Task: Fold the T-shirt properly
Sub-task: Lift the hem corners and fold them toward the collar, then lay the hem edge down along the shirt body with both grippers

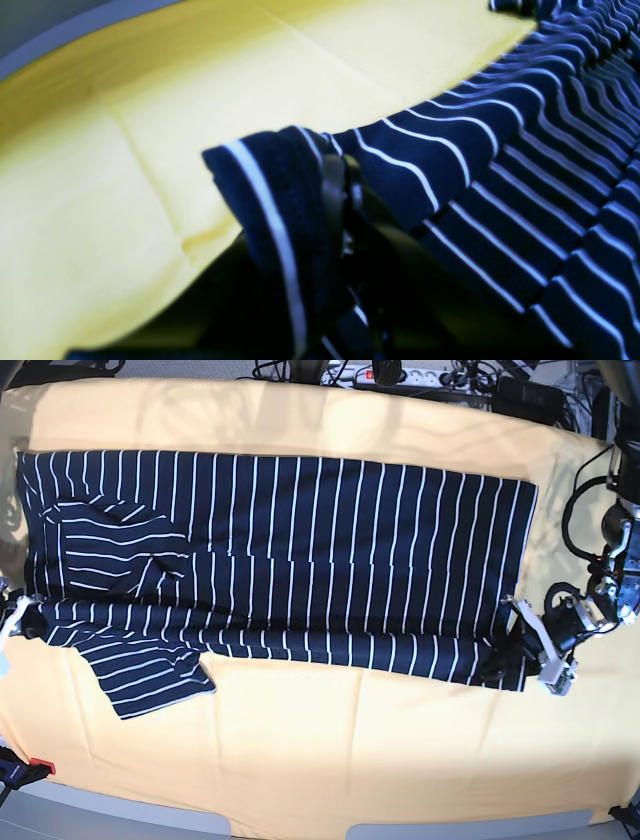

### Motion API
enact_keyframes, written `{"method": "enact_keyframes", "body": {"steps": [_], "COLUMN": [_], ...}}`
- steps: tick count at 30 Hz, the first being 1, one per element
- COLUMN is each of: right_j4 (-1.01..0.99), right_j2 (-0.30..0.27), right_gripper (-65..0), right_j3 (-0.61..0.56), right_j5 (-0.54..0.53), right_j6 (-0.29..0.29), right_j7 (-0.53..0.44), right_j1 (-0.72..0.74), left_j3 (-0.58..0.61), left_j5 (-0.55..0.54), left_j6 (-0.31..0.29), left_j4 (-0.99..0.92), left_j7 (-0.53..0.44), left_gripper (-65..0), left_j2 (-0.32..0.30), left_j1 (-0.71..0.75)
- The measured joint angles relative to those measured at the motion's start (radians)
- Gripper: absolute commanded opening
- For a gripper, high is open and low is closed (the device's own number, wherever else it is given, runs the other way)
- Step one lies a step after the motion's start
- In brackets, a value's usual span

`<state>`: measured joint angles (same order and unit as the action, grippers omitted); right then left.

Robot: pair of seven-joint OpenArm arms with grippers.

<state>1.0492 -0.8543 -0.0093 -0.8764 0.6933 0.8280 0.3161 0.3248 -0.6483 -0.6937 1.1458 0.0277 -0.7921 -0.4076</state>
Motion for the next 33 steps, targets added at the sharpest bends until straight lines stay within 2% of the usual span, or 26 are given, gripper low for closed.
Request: {"method": "enact_keyframes", "body": {"steps": [3,8,10,16,18,26,30,33], "right_j4": [0.000,0.000,0.000,0.001,0.001,0.001,0.001,0.002], "right_j2": [-0.011,-0.012,-0.012,-0.012,-0.012,-0.012,-0.012,-0.012], "right_gripper": [-65.0,-65.0,-65.0,-65.0,-65.0,-65.0,-65.0,-65.0], "right_j3": [0.000,0.000,0.000,0.000,0.000,0.000,0.000,0.000], "right_j5": [-0.007,-0.014,-0.012,-0.014,-0.014,-0.015,-0.015,-0.022], "right_j6": [0.000,0.000,0.000,0.000,0.000,0.000,0.000,0.000], "right_j7": [0.026,0.081,0.082,0.124,0.128,0.135,0.145,0.145], "right_j1": [0.000,0.000,0.000,0.000,0.000,0.000,0.000,0.000], "left_j3": [0.000,0.000,0.000,0.000,0.000,0.000,0.000,0.000], "left_j5": [-0.056,-0.186,-0.213,-0.220,-0.240,-0.552,-0.636,-0.639], "left_j6": [0.000,0.000,0.000,0.000,0.000,0.000,0.000,0.000], "left_j4": [0.000,0.039,0.068,0.137,0.138,0.140,0.142,0.142], "left_j7": [0.063,0.284,0.345,0.415,0.479,0.834,0.914,0.920], "left_gripper": [-65.0,-65.0,-65.0,-65.0,-65.0,-65.0,-65.0,-65.0], "left_j2": [-0.003,-0.006,-0.014,-0.061,-0.065,-0.109,-0.142,-0.164], "left_j1": [0.000,0.000,0.000,0.000,-0.002,0.000,0.000,0.000]}}
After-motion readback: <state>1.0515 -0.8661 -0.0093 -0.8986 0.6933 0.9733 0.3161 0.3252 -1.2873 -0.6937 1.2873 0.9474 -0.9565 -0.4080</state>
